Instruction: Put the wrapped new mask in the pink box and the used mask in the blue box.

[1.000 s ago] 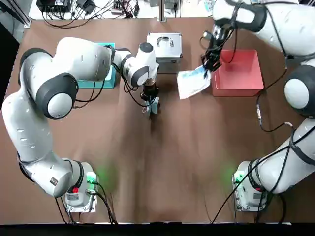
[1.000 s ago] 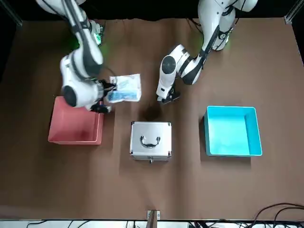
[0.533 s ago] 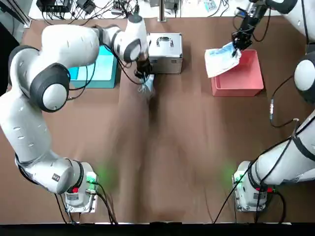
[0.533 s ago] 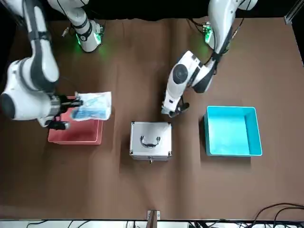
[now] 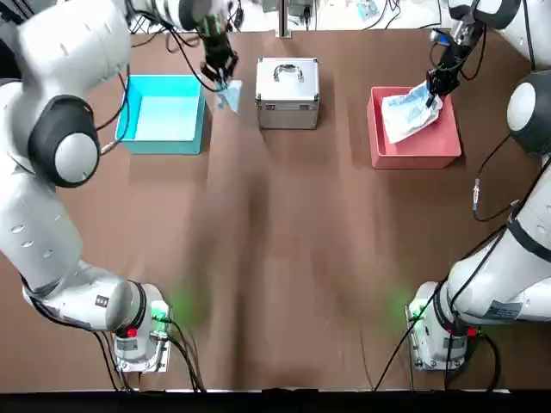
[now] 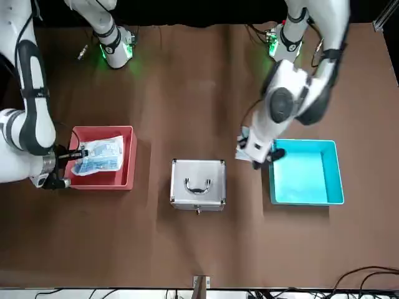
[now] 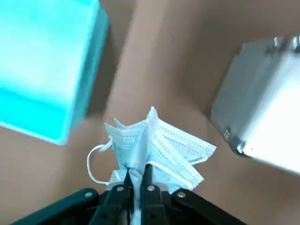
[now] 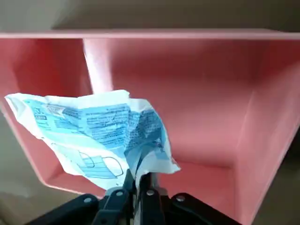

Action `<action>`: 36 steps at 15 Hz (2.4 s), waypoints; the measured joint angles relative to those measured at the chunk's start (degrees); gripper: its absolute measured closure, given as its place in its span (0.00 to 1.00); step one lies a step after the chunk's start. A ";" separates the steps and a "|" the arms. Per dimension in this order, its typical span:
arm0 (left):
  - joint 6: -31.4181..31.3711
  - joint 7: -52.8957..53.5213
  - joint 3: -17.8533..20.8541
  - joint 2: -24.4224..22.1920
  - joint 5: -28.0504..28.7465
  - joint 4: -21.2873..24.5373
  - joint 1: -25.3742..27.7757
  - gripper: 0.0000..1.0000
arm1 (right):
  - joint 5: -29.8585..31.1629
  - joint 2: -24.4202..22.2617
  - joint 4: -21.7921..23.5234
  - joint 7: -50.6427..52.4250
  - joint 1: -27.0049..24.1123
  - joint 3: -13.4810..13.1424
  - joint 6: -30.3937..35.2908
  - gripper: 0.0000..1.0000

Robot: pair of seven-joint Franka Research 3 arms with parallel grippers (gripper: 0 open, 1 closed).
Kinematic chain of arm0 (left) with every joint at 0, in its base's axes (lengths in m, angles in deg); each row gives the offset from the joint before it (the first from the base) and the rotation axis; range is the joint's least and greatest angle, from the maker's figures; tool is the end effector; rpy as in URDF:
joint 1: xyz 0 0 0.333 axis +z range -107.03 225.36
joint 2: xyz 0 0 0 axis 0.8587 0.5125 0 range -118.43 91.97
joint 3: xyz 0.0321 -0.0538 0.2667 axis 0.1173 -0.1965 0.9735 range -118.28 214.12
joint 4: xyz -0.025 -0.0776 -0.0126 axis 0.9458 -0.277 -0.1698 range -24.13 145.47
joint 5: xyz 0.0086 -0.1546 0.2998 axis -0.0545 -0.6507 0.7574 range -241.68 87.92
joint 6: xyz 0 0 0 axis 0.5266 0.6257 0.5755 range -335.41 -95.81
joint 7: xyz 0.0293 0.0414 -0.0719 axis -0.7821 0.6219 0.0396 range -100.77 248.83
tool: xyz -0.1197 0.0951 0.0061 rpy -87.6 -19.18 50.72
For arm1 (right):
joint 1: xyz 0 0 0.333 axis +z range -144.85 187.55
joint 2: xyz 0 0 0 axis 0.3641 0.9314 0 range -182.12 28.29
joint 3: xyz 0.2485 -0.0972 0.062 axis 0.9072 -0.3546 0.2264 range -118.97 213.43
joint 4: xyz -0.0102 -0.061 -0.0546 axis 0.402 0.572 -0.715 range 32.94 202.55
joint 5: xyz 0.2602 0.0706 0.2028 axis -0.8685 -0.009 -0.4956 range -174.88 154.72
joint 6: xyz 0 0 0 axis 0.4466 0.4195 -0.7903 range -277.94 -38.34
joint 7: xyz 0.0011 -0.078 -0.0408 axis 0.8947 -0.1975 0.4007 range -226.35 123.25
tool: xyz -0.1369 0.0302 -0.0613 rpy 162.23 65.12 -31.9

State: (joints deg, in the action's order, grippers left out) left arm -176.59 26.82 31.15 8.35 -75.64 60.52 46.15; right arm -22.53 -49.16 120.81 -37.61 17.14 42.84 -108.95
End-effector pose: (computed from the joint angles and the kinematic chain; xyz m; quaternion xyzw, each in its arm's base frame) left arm 0.5107 -0.2740 0.3516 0.9857 0.1544 -0.0681 0.0012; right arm 0.5322 -0.0472 0.2581 -0.9702 -0.0101 0.2062 0.1268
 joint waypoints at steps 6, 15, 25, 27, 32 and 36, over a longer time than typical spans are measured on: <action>0.72 20.48 0.29 -0.28 0.00 -3.67 15.32 0.93 | 2.49 7.19 -0.98 6.72 -3.29 0.02 -0.18 0.92; 0.81 31.77 0.91 3.84 2.83 -4.39 22.24 0.93 | 2.74 8.91 -3.35 6.82 -3.78 0.15 -0.63 0.59; 1.17 34.38 1.03 10.32 5.85 -3.88 20.55 0.93 | 3.21 2.59 -19.48 4.89 -3.47 0.52 12.01 0.02; 1.18 34.38 1.07 11.19 6.84 -3.63 20.57 0.93 | 5.60 0.11 -20.43 3.05 -3.00 0.69 12.33 0.02; 1.30 34.38 1.21 12.17 8.39 -3.25 20.59 0.93 | 10.43 -6.02 -20.63 -3.96 0.36 1.32 12.97 0.02; 1.03 34.37 1.36 14.00 11.24 -3.13 20.85 0.93 | 10.74 -9.53 -20.61 -9.08 0.49 3.20 13.07 0.02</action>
State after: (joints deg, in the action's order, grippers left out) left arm -175.56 61.19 32.50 22.35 -64.40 57.39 67.00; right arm -11.79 -58.69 100.21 -46.69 17.63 46.04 -95.88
